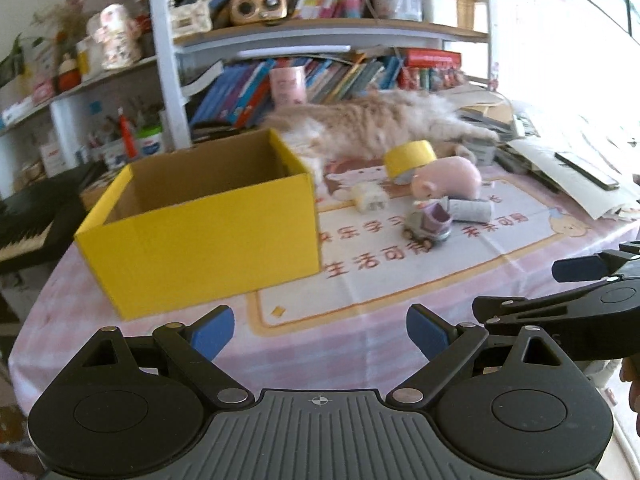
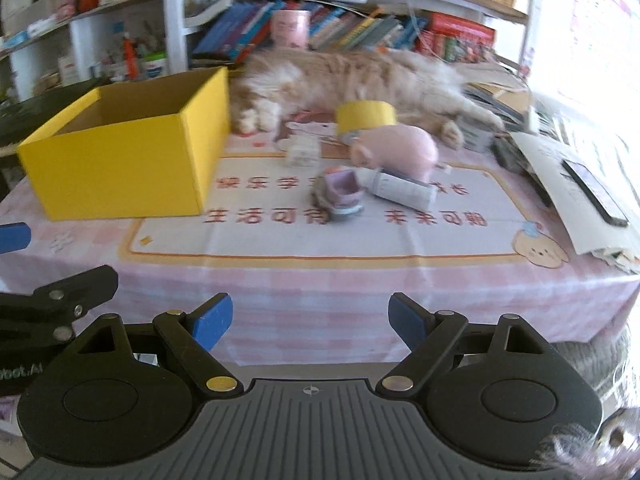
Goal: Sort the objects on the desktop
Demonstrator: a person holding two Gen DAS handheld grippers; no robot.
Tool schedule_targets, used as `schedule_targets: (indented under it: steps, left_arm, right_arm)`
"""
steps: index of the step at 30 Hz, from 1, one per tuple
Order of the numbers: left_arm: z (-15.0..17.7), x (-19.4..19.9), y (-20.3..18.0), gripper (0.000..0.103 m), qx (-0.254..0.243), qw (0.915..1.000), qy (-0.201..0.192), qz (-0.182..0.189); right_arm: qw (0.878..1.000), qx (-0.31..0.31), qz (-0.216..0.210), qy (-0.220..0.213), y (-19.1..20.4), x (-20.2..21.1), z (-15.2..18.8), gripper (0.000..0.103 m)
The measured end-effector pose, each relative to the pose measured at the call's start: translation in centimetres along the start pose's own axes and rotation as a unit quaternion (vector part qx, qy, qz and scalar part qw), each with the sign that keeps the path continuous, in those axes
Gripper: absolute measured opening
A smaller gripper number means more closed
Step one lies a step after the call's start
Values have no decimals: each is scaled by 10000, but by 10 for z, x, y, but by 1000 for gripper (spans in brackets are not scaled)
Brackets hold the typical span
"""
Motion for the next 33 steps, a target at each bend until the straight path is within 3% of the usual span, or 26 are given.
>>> schedule_targets:
  steps: [25, 33]
  left_arm:
    - [-54, -78, -66, 95, -98, 9987, 145, 469]
    - [-65, -106, -81, 95, 121, 9980, 380, 497]
  right_arm:
    - [9990, -135, 402, 150, -87, -45, -47, 84]
    - [9989, -40, 375, 265, -111, -64, -62, 84]
Point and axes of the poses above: each gripper's, at about its wrist camera, not at the fingertips, and x roughly against the way its jaws point, y to its left, z to its underside, the point moved 6 cm from there along -x, roughly the way its jaws point, and after that the axes turned 8 degrees about -x, right-handed, at the moved point
